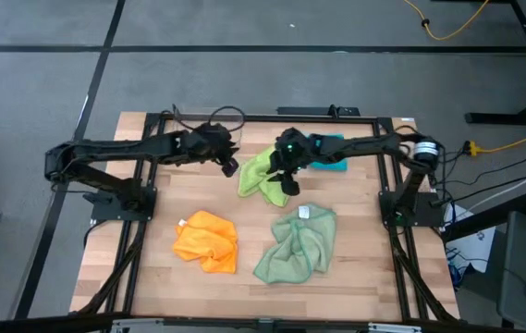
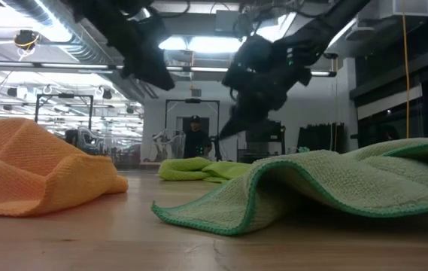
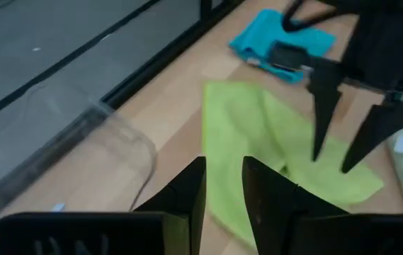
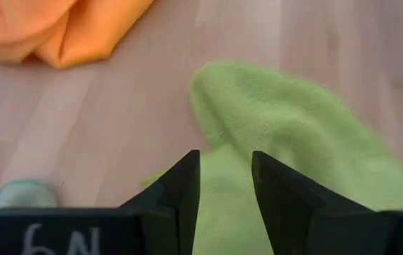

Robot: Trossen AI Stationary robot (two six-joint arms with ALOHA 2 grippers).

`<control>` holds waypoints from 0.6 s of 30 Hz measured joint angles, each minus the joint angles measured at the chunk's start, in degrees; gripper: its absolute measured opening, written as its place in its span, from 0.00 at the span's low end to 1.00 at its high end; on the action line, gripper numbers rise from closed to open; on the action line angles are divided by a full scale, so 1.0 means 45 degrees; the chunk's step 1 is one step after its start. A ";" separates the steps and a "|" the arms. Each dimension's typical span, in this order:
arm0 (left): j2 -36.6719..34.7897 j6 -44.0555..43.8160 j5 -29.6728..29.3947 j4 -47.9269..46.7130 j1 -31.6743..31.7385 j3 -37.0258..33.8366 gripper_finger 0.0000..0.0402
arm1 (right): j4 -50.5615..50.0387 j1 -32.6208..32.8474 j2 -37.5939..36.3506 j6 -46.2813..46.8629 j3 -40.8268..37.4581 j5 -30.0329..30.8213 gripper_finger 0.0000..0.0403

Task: Fold microfiber towels
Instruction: Fold the light green towel

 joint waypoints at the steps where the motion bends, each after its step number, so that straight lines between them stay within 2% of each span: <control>1: -0.0056 -0.0001 -0.0003 0.0412 0.0076 -0.0145 0.21 | -0.0070 0.0004 0.0380 -0.0018 0.0193 -0.0076 0.32; 8: -0.0261 0.0015 0.0119 0.0764 0.0360 -0.0394 0.21 | -0.0130 0.0019 0.1750 -0.0062 0.1138 0.0189 0.33; 18: -0.0252 0.0359 0.0177 0.0701 0.0410 -0.0394 0.21 | -0.1866 0.0019 0.1816 -0.0723 0.1125 0.0455 0.33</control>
